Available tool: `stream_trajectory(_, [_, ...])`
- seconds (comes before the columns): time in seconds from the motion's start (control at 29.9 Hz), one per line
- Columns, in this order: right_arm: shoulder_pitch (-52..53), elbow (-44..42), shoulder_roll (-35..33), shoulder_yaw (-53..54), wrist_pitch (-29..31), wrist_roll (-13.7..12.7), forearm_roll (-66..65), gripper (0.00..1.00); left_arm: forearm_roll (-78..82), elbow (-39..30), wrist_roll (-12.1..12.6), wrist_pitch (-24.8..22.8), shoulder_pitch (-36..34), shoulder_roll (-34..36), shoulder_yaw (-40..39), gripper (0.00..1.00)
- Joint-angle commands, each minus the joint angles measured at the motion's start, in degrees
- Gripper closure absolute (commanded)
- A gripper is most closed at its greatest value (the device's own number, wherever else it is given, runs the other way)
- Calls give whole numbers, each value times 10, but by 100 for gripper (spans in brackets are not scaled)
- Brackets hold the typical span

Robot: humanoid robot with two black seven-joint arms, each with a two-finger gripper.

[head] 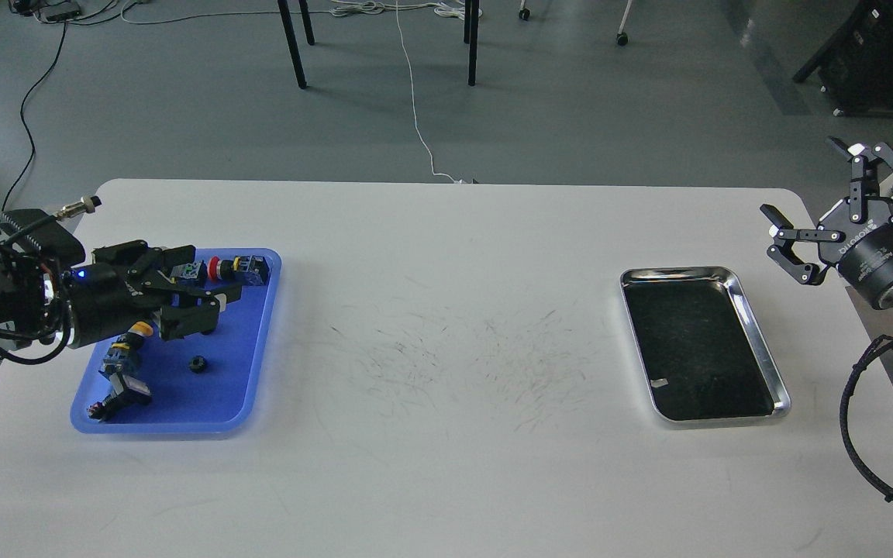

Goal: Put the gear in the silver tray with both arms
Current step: 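Lower the left gripper into the blue tray over the gears, then close the left gripper on a small black gear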

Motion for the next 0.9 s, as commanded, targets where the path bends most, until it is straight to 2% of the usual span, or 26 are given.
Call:
stream_trajectory(0.0, [1,0,0,0,1,0,-3,1,-9,4,0,-13,-16,0,21,2])
stream_trajectory(0.23, [1,0,2,-1,0,0,-15,1,51,61,0,10,-37,-28,38,2])
stream_trajectory(0.43, [2,-1,1,0,-1,0,-15,1,79,94,0,78,-39,-46,77,7])
stream_trajectory(0.63, [2,-2,1,1,-1,0,-15,1,79,127,0,92,-42,-63,95,14])
stream_trajectory(0.87, [2,-2,0,2,-5,0,-15,1,84,152,0,117,-42,-84,109,17])
